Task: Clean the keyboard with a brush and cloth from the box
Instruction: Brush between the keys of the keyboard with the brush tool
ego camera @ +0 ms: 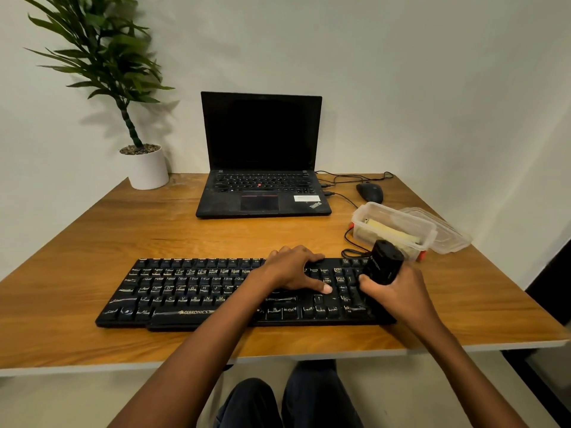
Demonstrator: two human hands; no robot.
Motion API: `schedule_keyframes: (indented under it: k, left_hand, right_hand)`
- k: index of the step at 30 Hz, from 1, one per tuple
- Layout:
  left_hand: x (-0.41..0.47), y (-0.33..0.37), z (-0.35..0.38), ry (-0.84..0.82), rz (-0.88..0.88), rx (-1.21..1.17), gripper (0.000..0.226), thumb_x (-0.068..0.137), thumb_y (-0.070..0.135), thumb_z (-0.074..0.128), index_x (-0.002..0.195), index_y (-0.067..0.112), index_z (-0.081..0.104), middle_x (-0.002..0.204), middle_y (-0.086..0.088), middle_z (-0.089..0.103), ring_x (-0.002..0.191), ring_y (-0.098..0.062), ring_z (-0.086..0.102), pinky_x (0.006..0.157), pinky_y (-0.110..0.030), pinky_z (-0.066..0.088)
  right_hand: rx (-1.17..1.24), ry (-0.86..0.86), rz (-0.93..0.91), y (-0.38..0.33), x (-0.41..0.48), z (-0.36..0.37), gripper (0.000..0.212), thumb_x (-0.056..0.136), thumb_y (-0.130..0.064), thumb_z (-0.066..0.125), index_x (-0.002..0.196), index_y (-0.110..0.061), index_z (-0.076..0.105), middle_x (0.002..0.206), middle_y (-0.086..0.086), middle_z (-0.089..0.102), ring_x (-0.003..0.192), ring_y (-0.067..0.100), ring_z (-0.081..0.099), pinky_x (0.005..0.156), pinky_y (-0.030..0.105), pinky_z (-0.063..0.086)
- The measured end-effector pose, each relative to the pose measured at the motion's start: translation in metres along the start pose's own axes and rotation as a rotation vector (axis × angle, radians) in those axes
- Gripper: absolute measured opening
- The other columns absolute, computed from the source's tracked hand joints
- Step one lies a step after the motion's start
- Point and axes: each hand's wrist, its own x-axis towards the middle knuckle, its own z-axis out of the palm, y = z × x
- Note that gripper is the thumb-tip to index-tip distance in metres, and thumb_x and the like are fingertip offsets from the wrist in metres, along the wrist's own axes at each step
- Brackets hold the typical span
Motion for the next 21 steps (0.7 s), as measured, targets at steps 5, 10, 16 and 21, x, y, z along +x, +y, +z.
schedule_keyframes:
  k: [5,10,16,21]
  left_hand:
    - [-0.001,0.000,0.002,0.013,0.000,0.004,0.081,0.080,0.059,0.059,0.148,0.031,0.024,0.151,0.001,0.030,0.135,-0.026,0.027,0.108,-0.042,0.022]
    - [0.000,0.000,0.002,0.012,0.002,0.008,0.081,0.080,0.059,0.059,0.148,0.031,0.024,0.151,0.001,0.029,0.135,-0.026,0.027,0.108,-0.042,0.022]
    - [-0.003,0.000,0.000,0.004,0.015,0.028,0.082,0.080,0.060,0.058,0.148,0.031,0.022,0.151,0.000,0.029,0.135,-0.026,0.027,0.109,-0.043,0.022]
    - [-0.003,0.001,0.000,0.006,0.011,0.019,0.082,0.080,0.060,0.059,0.148,0.032,0.023,0.151,0.001,0.029,0.136,-0.026,0.027,0.108,-0.043,0.023]
  right_hand:
    - [-0.057,0.104,-0.051,-0.015,-0.002,0.009,0.036,0.075,-0.018,0.072,0.105,-0.013,0.053,0.077,-0.015,0.049,0.077,0.011,0.051,0.071,0.027,0.045]
    - [0.096,0.102,0.090,-0.010,-0.035,0.006,0.029,0.073,-0.011,0.074,0.091,-0.018,0.053,0.073,-0.011,0.057,0.072,0.004,0.057,0.058,0.019,0.044]
    - [-0.036,0.033,0.063,-0.010,0.025,0.017,0.028,0.074,-0.023,0.070,0.096,-0.014,0.054,0.082,-0.002,0.059,0.081,0.018,0.057,0.071,0.032,0.046]
    - [-0.091,0.048,0.061,-0.014,0.071,0.033,0.039,0.076,-0.029,0.067,0.107,-0.013,0.050,0.084,0.001,0.058,0.084,0.025,0.059,0.067,0.028,0.038]
